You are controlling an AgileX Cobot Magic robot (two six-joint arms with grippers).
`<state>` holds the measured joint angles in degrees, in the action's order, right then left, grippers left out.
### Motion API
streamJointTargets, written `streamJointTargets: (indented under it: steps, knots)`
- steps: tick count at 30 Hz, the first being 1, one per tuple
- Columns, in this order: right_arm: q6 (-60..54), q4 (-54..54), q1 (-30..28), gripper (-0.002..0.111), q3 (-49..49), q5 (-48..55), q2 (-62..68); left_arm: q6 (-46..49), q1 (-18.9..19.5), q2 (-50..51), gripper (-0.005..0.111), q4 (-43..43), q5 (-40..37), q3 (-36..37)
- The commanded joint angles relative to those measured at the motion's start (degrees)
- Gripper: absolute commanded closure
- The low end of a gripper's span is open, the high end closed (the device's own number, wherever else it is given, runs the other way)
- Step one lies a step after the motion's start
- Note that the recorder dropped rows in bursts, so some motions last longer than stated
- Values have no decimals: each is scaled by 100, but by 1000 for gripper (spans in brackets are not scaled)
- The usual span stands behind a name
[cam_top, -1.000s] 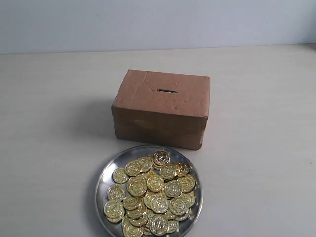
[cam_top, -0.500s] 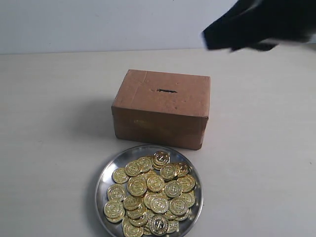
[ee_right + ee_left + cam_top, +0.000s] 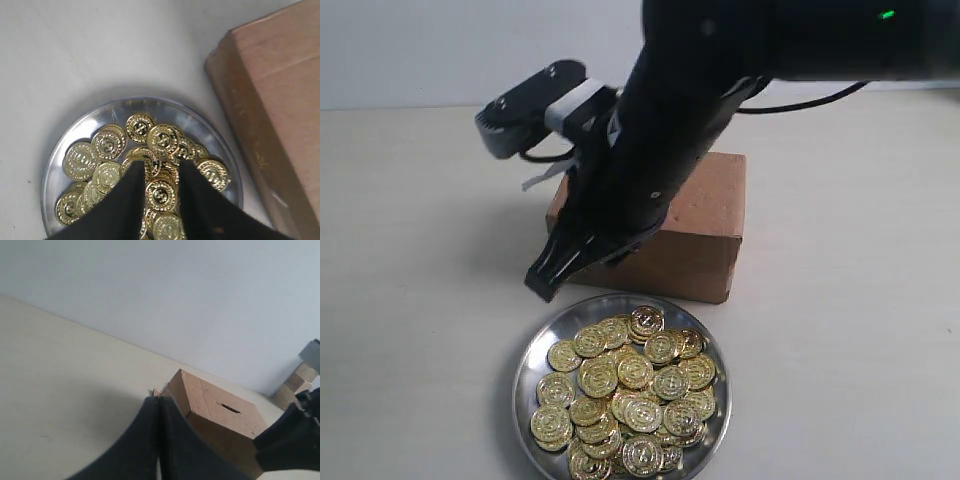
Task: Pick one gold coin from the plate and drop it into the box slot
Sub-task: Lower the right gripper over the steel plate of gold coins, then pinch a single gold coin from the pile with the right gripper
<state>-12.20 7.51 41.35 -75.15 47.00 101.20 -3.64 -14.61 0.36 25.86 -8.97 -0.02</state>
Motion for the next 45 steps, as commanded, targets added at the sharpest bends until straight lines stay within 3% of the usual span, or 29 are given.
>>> streamJointTargets:
  steps: [1,4,8,19,45]
  knots:
    - [539,-269,228,47,-365,-19,714,21,-33,-36,107,-7,-6,2]
    - [1020,-574,358,38,-610,110,1143,21,-33,-36,107,-7,-6,2]
    - [1292,-800,466,45,-942,443,1610,21,-33,-36,107,-7,-15,2]
    - [1391,-751,466,45,-1279,1237,1964,21,-33,-36,107,-7,-18,2]
    - [1342,-244,466,50,-1269,1433,2367,21,-33,-36,107,-7,-18,2]
